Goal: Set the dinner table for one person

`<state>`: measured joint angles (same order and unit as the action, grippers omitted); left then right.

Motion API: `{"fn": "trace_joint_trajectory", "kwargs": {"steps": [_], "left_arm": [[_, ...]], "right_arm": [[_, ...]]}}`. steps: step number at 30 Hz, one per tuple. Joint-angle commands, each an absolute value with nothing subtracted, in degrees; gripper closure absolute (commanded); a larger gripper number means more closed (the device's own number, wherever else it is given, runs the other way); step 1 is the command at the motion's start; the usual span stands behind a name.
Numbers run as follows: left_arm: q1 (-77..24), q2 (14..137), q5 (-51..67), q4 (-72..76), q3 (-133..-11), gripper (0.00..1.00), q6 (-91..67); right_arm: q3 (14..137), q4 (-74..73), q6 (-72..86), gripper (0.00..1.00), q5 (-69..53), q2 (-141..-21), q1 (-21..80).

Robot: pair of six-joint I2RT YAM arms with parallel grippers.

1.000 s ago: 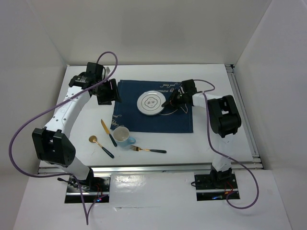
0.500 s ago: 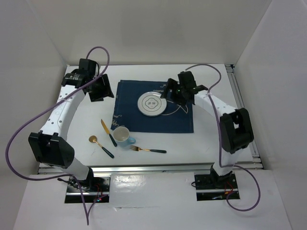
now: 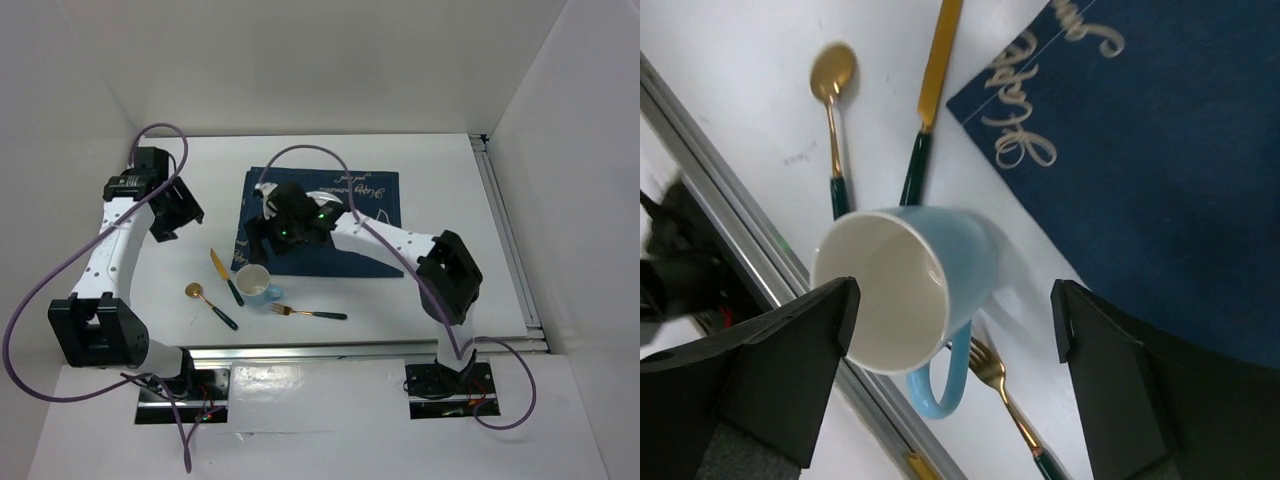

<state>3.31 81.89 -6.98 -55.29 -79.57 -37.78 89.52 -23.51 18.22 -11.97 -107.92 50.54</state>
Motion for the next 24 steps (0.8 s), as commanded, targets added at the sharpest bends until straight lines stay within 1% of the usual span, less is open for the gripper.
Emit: {"fn": "trace_joint_trajectory", "kwargs": {"steps": [1,3,4,6,10,13,14,17,18,19,22,23,24], "left_arm": [[4.92,79.02,-5.45,-53.35,-78.67,0.21,-37.53],[4.92,79.01,-4.23,-53.35,-78.66,0.21,-36.91],[5.44,79.01,-4.22,-52.83,-78.66,0.21,-36.91],[5.45,79.01,-4.22,-52.82,-78.66,0.21,-36.39],[5.98,78.49,-3.6,-52.29,-77.44,0.23,-36.39],[6.5,78.49,-2.29,-51.77,-76.91,0.23,-35.86],[6.5,78.49,-2.29,-51.16,-76.9,0.23,-35.86],[6.5,78.49,-1.76,-51.15,-76.38,0.23,-35.86],[6.5,78.49,-1.76,-51.15,-76.38,0.23,-35.86],[6.5,78.49,-1.76,-51.15,-76.38,0.23,-35.86],[6.5,77.96,-1.76,-50.63,-76.38,0.24,-35.86],[6.5,77.96,-1.76,-50.63,-76.38,0.24,-35.86],[6.5,77.96,-1.76,-50.63,-76.38,0.24,-35.86]], "right_arm": [[93.08,-26.28,14.07,0.12,-10.9,-109.69,52.64],[93.08,-25.23,14.06,0.16,-10.37,-111.0,53.17],[93.08,-25.22,14.06,0.21,-9.68,-111.01,53.17],[93.08,-25.22,13.36,0.24,-8.62,-111.53,53.78],[92.55,-25.75,12.22,0.34,-8.61,-112.76,54.4],[92.55,-25.75,12.22,0.39,-7.21,-114.08,55.63],[93.16,-25.75,12.22,0.39,-7.21,-114.78,56.16],[93.78,-26.28,12.22,0.46,-7.21,-115.58,56.69],[93.78,-26.28,12.22,0.49,-7.21,-116.1,56.69],[94.3,-26.28,12.22,0.57,-7.21,-116.1,57.3],[94.83,-26.28,12.22,0.74,-5.98,-115.58,57.3],[95.53,-26.28,12.74,0.85,-4.5,-114.71,57.3],[96.06,-26.98,12.74,0.9,-3.7,-113.57,57.3]]}}
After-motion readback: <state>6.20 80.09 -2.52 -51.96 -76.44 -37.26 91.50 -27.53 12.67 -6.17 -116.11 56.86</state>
